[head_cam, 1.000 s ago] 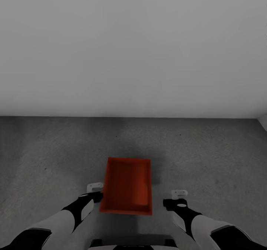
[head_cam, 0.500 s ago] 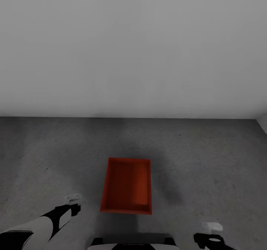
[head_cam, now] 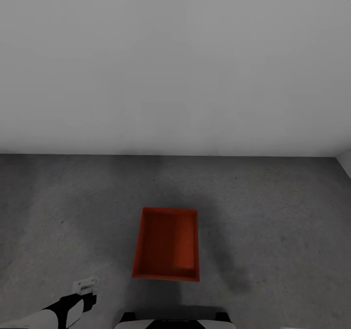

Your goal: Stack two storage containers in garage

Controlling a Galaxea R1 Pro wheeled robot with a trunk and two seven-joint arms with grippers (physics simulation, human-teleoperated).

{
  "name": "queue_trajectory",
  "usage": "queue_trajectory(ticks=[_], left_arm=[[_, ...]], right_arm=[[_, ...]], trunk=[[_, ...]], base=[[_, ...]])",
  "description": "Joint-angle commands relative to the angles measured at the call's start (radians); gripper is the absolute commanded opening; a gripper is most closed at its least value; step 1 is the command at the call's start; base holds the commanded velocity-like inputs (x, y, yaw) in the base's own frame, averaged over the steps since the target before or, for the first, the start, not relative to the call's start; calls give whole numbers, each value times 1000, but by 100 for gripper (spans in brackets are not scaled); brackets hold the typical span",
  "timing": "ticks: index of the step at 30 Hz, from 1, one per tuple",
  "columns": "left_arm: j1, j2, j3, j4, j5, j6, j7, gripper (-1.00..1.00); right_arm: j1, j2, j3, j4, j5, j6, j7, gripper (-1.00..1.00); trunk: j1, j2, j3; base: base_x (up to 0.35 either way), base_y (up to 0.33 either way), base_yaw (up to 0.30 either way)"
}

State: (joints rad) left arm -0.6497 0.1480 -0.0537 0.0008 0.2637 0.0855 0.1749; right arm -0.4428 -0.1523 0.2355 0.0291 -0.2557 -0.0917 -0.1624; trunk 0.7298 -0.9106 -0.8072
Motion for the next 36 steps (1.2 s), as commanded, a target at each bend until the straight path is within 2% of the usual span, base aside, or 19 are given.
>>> queue_trajectory(ticks=[1,9,15,20,36], left_arm=[[2,0,-6,0,7,4,3,100],[29,-7,-6,1,8,2,2,100],[49,-12,-6,1,9,-50,2,100],[60,-12,-6,1,9,-71,2,100],[88,-13,-6,1,9,-73,2,100]], right_arm=[[-1,1,8,3,-10,-6,0,100],[-1,9,8,4,-8,-5,1,100],[-1,11,9,5,-7,-4,2,100],[-1,16,11,4,-7,6,-1,100],[-1,16,11,4,-1,7,5,100]], trunk=[[0,-1,-1],[0,-1,-1],[0,-1,-1],[0,-1,-1],[0,-1,-1]], base=[[0,0,0],[0,0,0],[-41,0,0],[-270,0,0],[-332,0,0]])
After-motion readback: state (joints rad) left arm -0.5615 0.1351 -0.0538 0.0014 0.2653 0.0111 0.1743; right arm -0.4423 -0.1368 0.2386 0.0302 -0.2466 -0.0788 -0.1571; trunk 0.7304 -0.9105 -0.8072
